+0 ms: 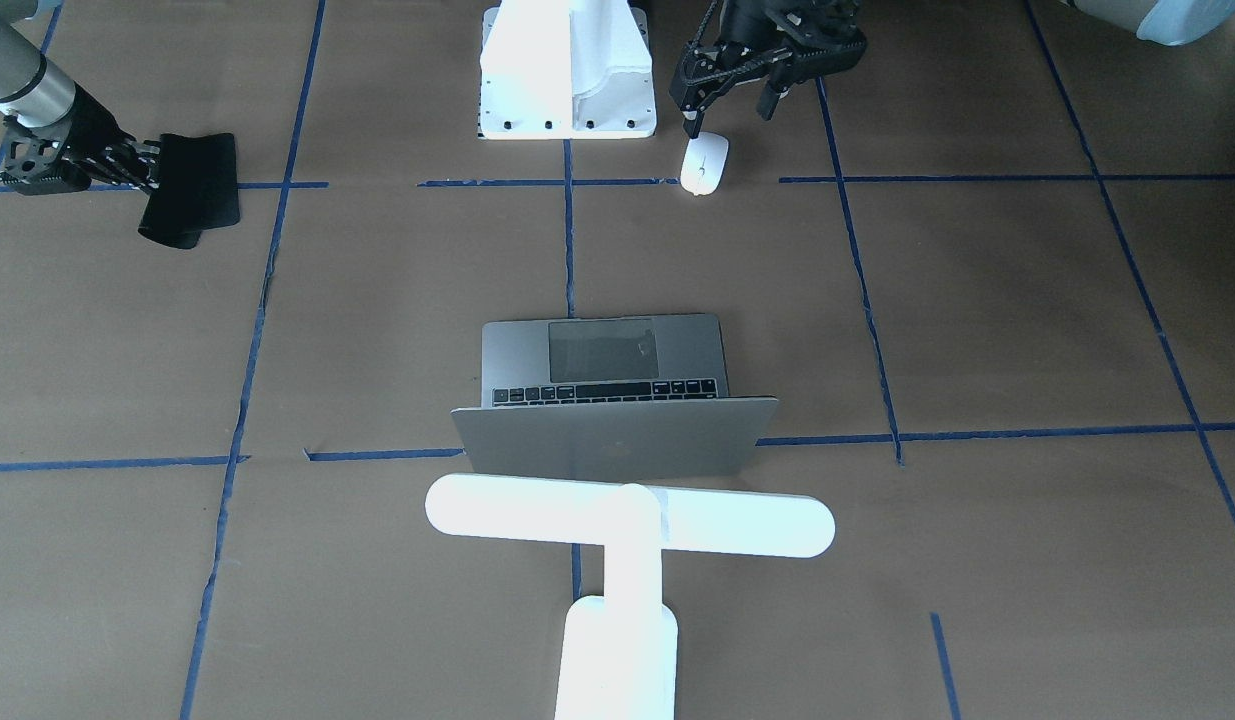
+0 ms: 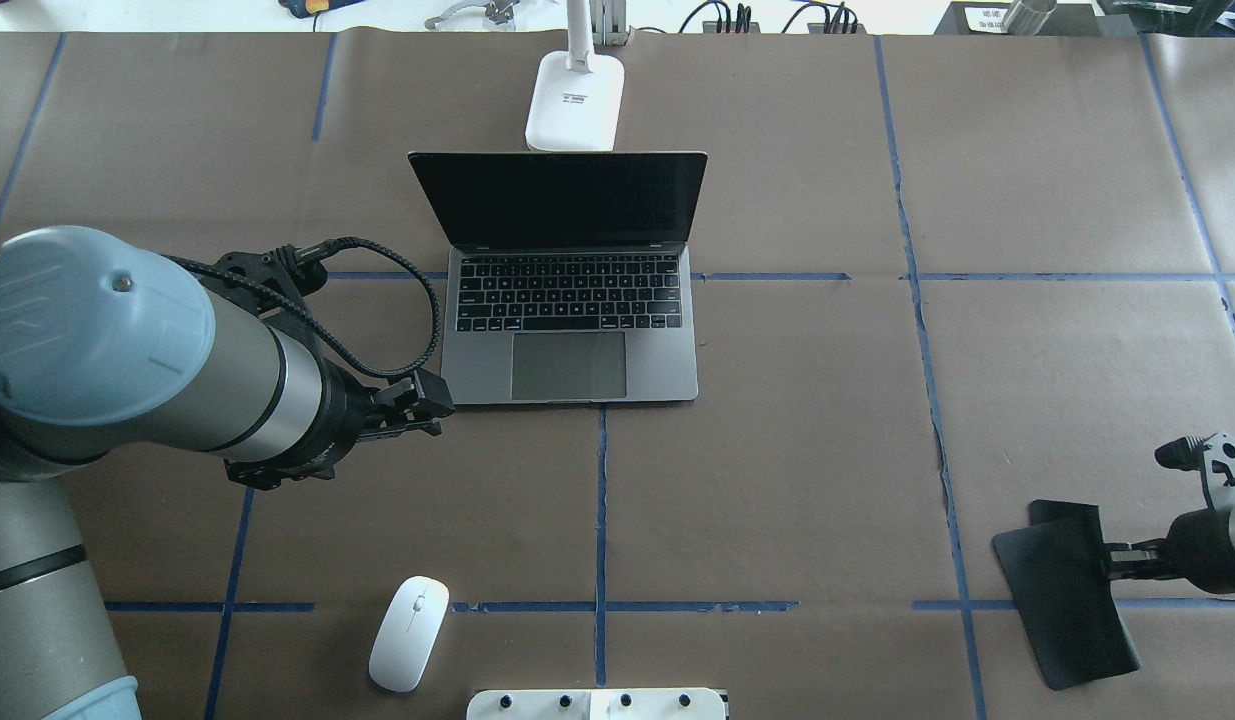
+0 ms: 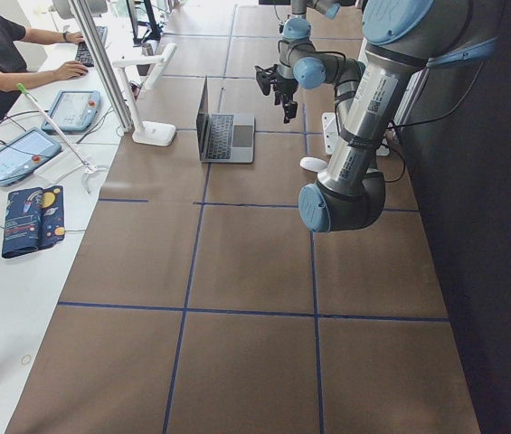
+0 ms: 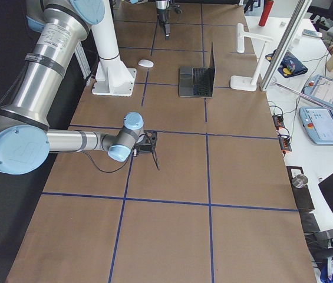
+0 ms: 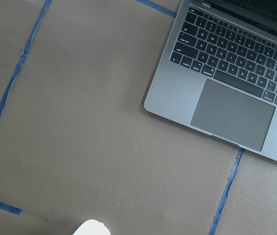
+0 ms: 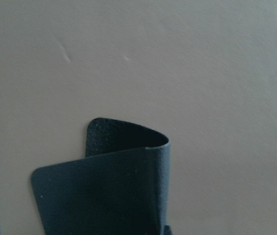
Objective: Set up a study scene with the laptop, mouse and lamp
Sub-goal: 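Carry the mouse pad with the right gripper to beside the laptop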
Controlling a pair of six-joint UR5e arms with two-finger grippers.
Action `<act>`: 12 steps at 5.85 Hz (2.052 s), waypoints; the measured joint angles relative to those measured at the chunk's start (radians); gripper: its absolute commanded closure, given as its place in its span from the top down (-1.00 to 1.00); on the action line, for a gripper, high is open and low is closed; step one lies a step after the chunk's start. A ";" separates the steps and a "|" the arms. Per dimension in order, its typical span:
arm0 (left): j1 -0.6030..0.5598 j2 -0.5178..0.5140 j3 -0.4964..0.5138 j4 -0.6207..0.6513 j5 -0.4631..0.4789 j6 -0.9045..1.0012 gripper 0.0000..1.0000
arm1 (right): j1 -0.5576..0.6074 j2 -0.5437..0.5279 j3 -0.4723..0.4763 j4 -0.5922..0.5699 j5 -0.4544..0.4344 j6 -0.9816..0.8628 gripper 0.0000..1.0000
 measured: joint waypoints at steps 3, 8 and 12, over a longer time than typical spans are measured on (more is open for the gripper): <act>0.000 0.008 -0.007 0.000 0.002 -0.001 1.00 | 0.062 0.228 -0.020 -0.007 0.011 -0.003 -1.00; -0.003 0.010 -0.009 0.000 0.003 -0.002 1.00 | 0.141 0.656 -0.207 -0.240 0.009 -0.006 -1.00; -0.002 0.010 -0.006 0.000 0.003 -0.001 1.00 | 0.153 0.758 -0.305 -0.271 0.005 0.001 1.00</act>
